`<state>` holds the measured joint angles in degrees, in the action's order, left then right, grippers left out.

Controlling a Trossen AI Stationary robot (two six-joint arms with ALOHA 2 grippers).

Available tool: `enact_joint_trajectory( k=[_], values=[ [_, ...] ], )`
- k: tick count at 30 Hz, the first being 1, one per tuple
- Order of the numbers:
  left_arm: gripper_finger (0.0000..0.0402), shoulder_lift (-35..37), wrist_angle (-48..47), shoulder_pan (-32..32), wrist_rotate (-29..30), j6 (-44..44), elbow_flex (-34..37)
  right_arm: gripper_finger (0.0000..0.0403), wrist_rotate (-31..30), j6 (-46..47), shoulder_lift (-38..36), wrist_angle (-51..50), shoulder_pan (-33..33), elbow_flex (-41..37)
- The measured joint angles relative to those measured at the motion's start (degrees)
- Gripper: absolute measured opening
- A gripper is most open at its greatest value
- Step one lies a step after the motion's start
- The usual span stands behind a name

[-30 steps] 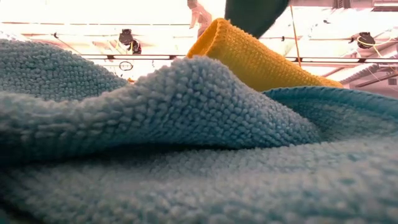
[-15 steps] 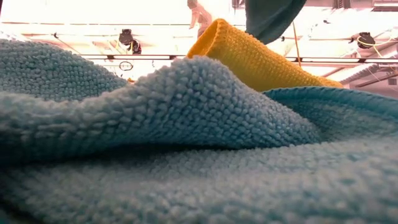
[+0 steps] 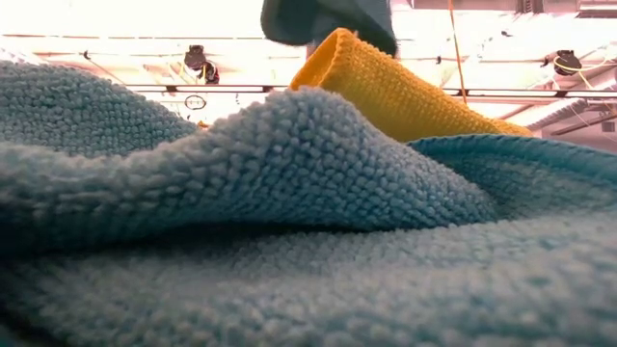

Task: Sort microfiber towel by color & place in baskets
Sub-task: Put the blue microfiber cloth into the top transparent bin

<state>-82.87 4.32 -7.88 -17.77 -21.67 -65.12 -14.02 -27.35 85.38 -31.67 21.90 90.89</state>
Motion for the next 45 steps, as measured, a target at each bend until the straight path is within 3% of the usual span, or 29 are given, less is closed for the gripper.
enact_joint_trajectory(
  k=[7,10,14,31,45],
  values=[
    [0.0013,11.88,-6.55,1.44,14.01,-6.46,-0.02,0.0234,-6.59,5.76,-2.13,-6.07,1.78,0.02],
    [0.0013,16.06,-10.72,3.55,22.71,-8.48,-0.07,0.0247,-8.24,9.38,-2.9,-9.89,2.28,0.02],
    [0.0013,19.67,-15.75,8.21,28.4,-8.79,-0.04,0.0251,-8.85,13.93,-3.85,-13.98,2.33,0.02],
    [0.0012,22.13,-24.83,29.37,40.51,-7.29,-0.02,0.0251,-8.67,22.31,-4.04,-21.09,2.59,0.02],
    [0.0012,19.95,-36.9,42.14,39.69,0.41,1.66,0.0251,-8.5,24.17,-3.97,-21.8,3.32,0.02]
  ],
)
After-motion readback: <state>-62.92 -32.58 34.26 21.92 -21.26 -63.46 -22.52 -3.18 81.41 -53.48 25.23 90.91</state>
